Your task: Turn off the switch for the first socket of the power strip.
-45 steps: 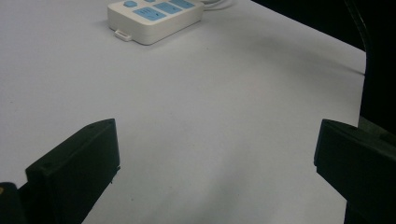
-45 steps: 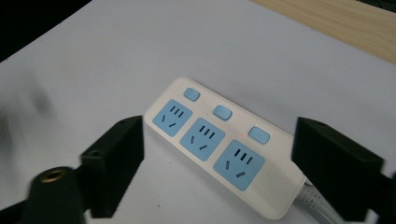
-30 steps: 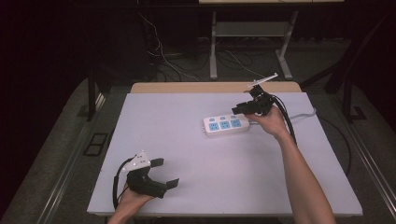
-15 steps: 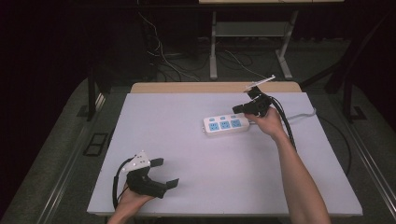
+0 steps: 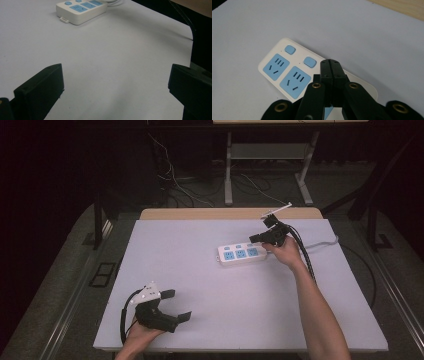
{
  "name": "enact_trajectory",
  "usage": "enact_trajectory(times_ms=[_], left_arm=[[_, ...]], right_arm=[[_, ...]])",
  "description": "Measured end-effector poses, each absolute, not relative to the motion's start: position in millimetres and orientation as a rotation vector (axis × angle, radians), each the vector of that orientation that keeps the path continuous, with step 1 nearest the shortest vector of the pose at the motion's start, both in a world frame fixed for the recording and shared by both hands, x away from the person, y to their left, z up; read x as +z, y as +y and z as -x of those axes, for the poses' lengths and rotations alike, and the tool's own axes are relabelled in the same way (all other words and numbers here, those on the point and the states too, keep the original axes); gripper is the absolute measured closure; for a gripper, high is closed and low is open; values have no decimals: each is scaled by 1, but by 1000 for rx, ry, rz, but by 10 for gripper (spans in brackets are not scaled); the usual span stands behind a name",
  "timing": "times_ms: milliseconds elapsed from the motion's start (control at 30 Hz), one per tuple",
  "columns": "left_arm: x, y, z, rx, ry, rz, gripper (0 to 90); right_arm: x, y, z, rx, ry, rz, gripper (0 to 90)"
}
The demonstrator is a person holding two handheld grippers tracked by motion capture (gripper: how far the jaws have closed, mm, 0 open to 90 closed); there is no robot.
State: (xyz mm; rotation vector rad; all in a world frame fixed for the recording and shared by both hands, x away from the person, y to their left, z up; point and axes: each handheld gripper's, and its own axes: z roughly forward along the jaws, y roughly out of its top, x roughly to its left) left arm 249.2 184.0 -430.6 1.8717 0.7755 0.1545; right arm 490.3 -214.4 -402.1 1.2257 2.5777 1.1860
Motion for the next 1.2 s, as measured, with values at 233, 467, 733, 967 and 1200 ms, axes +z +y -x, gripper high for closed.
enact_trajectory(times_ms=[233,467,733,967,1200], left_arm=[[-431,184,-249,151,776,-1872,0],[-431,185,-249,157,777,-1868,0],[-431,184,-249,156,778,-1870,0],[-431,184,-249,155,777,-1872,0],[-431,184,-250,158,777,-1878,0]], right_arm=[[-411,-214,-495,1182,2585,-1256,896],[-419,-215,-498,1175,2590,-1274,896],[-426,-212,-500,1210,2583,-1296,895],[-427,-211,-499,1230,2582,-1284,898],[-429,-204,-497,1218,2554,-1242,900]])
